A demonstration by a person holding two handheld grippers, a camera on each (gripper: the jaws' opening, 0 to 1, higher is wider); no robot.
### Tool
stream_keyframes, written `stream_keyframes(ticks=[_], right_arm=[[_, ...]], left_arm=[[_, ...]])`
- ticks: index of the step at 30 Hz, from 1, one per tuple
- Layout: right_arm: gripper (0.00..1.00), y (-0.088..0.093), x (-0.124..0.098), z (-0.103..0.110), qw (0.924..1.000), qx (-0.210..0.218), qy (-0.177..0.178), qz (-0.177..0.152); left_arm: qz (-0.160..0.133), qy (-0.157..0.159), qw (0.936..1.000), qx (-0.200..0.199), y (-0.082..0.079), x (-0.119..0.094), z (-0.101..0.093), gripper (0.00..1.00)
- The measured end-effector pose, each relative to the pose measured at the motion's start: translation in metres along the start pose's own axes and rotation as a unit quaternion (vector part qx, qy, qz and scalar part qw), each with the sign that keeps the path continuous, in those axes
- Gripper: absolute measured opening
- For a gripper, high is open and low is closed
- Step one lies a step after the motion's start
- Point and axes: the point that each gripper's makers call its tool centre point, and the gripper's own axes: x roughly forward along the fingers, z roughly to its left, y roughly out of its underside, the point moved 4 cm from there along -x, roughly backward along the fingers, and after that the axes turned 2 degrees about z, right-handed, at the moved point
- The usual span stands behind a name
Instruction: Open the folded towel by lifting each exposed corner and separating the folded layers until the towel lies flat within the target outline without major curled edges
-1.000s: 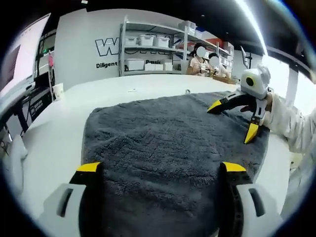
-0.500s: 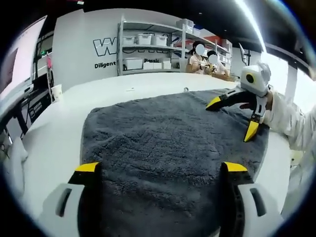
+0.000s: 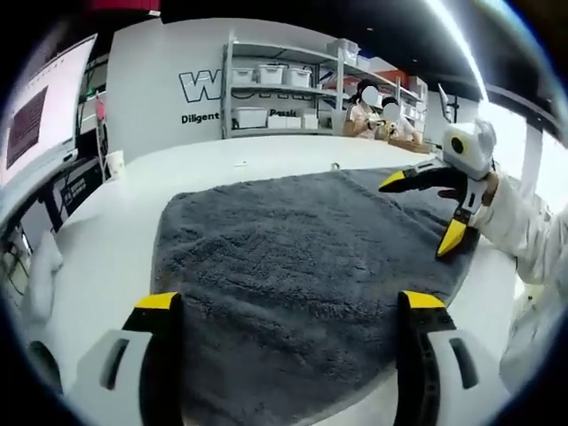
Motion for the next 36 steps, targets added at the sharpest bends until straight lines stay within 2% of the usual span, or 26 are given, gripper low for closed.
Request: stream_keyframes(ticks=[6, 9, 11, 15, 17, 20, 22, 27, 30, 36], right_arm=[[0.87, 0.0, -0.015, 0.003, 0.9995, 0.024, 0.018, -0.012], [0.86, 0.0, -0.022, 0.007, 0.9991, 0.025, 0.031, -0.014], [0.86, 0.0, -0.024, 0.007, 0.9986, 0.021, 0.047, -0.012], [0.84, 0.0, -0.028, 0.005, 0.9973, 0.039, 0.058, -0.023], [0.83, 0.002, -0.028, 0.005, 0.9968, 0.049, 0.057, -0.027], [0.82, 0.005, -0.029, 0.005, 0.9962, 0.056, 0.061, -0.026], [0.82, 0.006, -0.031, 0.005, 0.9957, 0.062, 0.064, -0.028], [0.82, 0.009, -0.034, 0.004, 0.9939, 0.078, 0.071, -0.032], [0.82, 0.014, -0.034, 0.004, 0.9937, 0.083, 0.07, -0.028], [0.8, 0.02, -0.036, 0.009, 0.9958, 0.067, 0.058, -0.02]], left_arm=[[-0.026, -0.003, 0.9991, -0.034, 0.006, -0.013, -0.006, 0.99], [-0.024, -0.029, 0.9984, -0.043, 0.011, -0.021, -0.005, 0.98], [-0.042, -0.055, 0.9963, -0.051, 0.01, -0.029, -0.003, 0.96], [-0.054, -0.073, 0.9942, -0.059, 0.008, -0.038, -0.006, 0.95], [-0.058, -0.07, 0.9936, -0.067, 0.007, -0.041, -0.012, 0.93], [-0.048, -0.062, 0.9934, -0.084, 0.013, -0.038, -0.019, 0.94], [-0.038, -0.078, 0.9924, -0.087, 0.018, -0.037, -0.017, 0.94], [-0.028, -0.073, 0.9927, -0.092, 0.026, -0.031, -0.021, 0.94], [-0.02, -0.092, 0.9931, -0.071, 0.029, -0.031, -0.017, 0.89], [-0.021, -0.096, 0.9922, -0.076, 0.029, -0.033, -0.013, 0.84]])
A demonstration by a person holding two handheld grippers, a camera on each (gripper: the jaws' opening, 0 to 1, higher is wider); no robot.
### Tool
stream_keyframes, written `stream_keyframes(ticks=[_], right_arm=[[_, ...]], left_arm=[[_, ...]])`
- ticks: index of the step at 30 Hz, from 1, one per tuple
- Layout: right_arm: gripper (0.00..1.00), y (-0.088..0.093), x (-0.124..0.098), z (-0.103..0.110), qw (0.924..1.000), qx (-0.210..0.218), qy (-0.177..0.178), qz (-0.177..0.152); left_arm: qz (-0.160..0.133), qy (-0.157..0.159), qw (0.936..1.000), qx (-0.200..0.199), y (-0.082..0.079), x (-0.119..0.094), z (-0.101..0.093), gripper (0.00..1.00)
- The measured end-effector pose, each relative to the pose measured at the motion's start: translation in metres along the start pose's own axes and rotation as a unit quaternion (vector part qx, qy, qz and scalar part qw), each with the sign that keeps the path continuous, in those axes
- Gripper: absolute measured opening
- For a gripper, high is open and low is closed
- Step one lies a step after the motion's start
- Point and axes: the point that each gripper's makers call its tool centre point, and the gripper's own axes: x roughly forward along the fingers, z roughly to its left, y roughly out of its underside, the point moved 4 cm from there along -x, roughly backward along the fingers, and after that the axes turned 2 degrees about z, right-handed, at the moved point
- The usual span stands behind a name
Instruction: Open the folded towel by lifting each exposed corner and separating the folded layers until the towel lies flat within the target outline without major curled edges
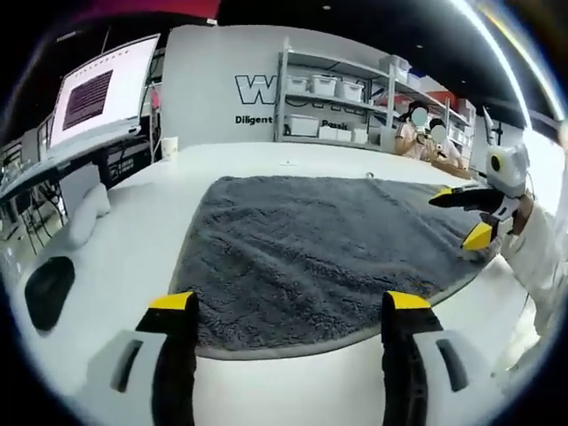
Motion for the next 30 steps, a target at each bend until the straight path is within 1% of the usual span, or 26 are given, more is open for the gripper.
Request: stream_keyframes(ticks=[5, 9, 13, 16, 22, 23, 24, 25, 26, 27, 30], right_arm=[[0.79, 0.004, -0.003, -0.003, 1.0, 0.004, 0.005, 0.003], [0.78, 0.004, -0.01, -0.008, 0.9999, 0.008, 0.012, -0.001], [0.75, 0.007, -0.015, -0.014, 0.9997, 0.012, 0.022, -0.001], [0.74, 0.011, -0.017, -0.019, 0.9995, 0.016, 0.027, 0.004], [0.67, 0.023, -0.02, -0.022, 0.9991, 0.02, 0.027, 0.024], [0.66, 0.026, -0.02, -0.022, 0.999, 0.019, 0.026, 0.032], [0.65, 0.032, -0.02, -0.023, 0.9984, 0.012, 0.027, 0.048], [0.65, 0.035, -0.021, -0.023, 0.9981, 0.016, 0.027, 0.052], [0.64, 0.033, -0.019, -0.021, 0.9987, 0.03, 0.018, 0.037], [0.64, 0.035, -0.02, -0.022, 0.9986, 0.027, 0.021, 0.041], [0.63, 0.034, -0.024, -0.022, 0.9989, 0.023, 0.02, 0.036]], left_arm=[[0.0, -0.003, 1.0, -0.001, 0.0, -0.001, 0.003, 0.81], [-0.001, -0.009, 0.9999, -0.005, 0.0, -0.001, 0.007, 0.77], [0.004, -0.012, 0.9999, 0.004, 0.001, 0.0, 0.005, 0.77], [0.012, -0.016, 0.9995, 0.023, 0.002, 0.002, 0.003, 0.8], [0.013, -0.014, 0.9995, 0.024, 0.002, 0.001, 0.005, 0.8], [0.014, -0.013, 0.9995, 0.024, 0.002, 0.001, 0.005, 0.8], [0.015, -0.012, 0.9995, 0.025, 0.002, 0.001, 0.005, 0.8], [0.015, -0.012, 0.9995, 0.025, 0.002, 0.001, 0.005, 0.8], [0.016, -0.011, 0.9995, 0.026, 0.002, 0.001, 0.005, 0.8], [0.017, -0.01, 0.9994, 0.027, 0.002, 0.001, 0.005, 0.8], [0.018, -0.007, 0.9995, 0.025, 0.002, 0.0, 0.006, 0.79]])
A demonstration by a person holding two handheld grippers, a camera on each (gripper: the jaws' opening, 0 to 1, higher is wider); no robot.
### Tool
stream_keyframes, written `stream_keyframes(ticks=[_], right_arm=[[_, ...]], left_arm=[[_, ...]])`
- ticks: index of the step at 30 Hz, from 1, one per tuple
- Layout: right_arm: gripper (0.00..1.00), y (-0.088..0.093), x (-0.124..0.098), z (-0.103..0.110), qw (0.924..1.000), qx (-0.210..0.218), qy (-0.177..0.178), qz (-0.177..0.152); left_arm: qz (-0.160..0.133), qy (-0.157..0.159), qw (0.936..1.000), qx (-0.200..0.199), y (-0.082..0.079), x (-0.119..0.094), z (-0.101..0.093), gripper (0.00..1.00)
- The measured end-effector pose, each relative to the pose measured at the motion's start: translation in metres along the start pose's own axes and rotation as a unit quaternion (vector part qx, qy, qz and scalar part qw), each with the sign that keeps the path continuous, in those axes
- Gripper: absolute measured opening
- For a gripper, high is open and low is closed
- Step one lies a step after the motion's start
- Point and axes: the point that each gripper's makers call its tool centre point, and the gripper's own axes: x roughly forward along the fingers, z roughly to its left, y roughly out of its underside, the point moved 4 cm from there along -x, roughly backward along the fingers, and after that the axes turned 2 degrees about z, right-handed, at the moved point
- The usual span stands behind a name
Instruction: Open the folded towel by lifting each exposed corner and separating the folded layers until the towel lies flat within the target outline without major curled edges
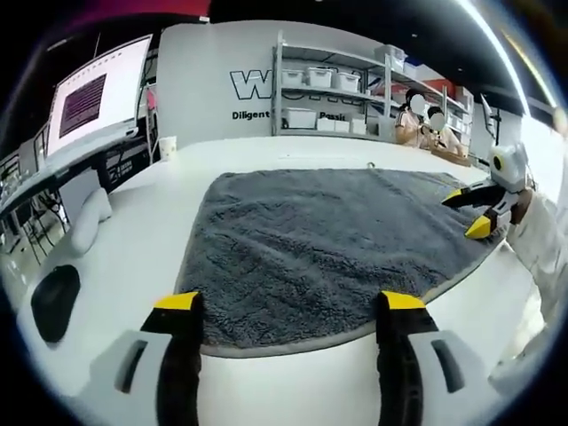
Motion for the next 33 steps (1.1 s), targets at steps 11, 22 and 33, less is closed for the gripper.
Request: stream_keyframes(ticks=[11, 22, 33], right_arm=[[0.62, 0.002, -0.004, 0.003, 1.0, 0.002, -0.001, -0.007], [0.61, 0.005, -0.008, 0.003, 0.9999, 0.005, 0.001, -0.011], [0.63, 0.002, -0.011, 0.0, 0.9998, 0.012, 0.001, -0.015]], left_arm=[[0.007, -0.001, 1.0, 0.002, 0.0, -0.001, 0.002, 0.78], [0.005, 0.001, 0.9999, 0.009, 0.001, -0.001, 0.0, 0.78], [0.022, 0.017, 0.9993, 0.024, -0.002, -0.002, 0.001, 0.81]])
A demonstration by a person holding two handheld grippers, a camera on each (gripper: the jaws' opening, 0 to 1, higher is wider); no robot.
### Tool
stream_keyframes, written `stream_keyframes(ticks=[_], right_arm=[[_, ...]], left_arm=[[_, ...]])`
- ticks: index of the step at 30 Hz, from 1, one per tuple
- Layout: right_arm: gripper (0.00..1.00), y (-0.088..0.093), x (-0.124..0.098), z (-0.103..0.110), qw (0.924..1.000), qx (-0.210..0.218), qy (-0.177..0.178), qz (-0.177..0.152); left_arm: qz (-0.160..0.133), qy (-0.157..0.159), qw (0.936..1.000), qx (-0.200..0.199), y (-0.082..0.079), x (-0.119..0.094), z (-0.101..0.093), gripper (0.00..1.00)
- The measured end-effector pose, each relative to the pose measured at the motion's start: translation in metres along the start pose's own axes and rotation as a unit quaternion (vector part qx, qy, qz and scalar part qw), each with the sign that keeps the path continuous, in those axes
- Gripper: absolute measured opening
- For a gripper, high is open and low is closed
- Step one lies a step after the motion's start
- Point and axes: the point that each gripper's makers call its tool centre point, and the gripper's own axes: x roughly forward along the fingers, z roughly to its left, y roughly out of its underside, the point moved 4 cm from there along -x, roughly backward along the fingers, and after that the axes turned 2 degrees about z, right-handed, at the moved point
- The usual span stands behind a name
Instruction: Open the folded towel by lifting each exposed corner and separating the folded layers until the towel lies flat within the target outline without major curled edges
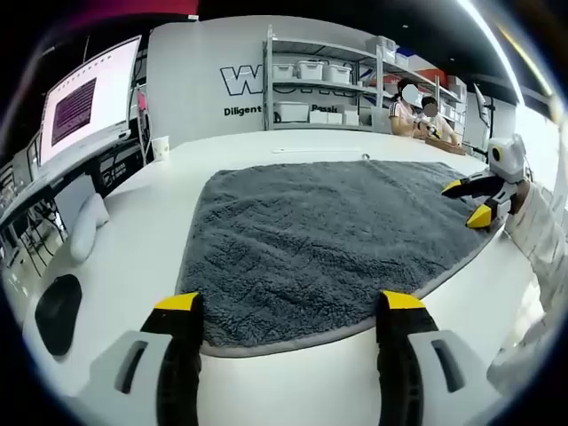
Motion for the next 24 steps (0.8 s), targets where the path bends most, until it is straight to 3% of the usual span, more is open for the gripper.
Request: stream_keyframes(ticks=[3, 10, 15, 19, 24], right_arm=[[0.64, -0.003, -0.005, -0.006, 0.9998, 0.002, 0.016, -0.007], [0.59, -0.013, -0.014, -0.021, 0.9982, 0.022, 0.036, -0.043], [0.61, -0.009, -0.012, -0.023, 0.9983, 0.013, 0.046, -0.032], [0.6, -0.008, -0.009, -0.02, 0.998, 0.033, 0.035, -0.041], [0.6, -0.009, -0.01, -0.019, 0.9979, 0.032, 0.037, -0.042]], left_arm=[[-0.007, 0.009, 0.9999, -0.001, -0.009, 0.0, 0.003, 0.86], [-0.058, -0.006, 0.9983, 0.004, -0.058, 0.005, 0.031, 0.82], [-0.107, 0.042, 0.9934, 0.002, -0.103, 0.016, 0.035, 0.84], [-0.138, 0.064, 0.9883, 0.014, -0.13, 0.039, 0.043, 0.83], [-0.131, 0.08, 0.9879, 0.019, -0.139, 0.08, 0.058, 0.85]])
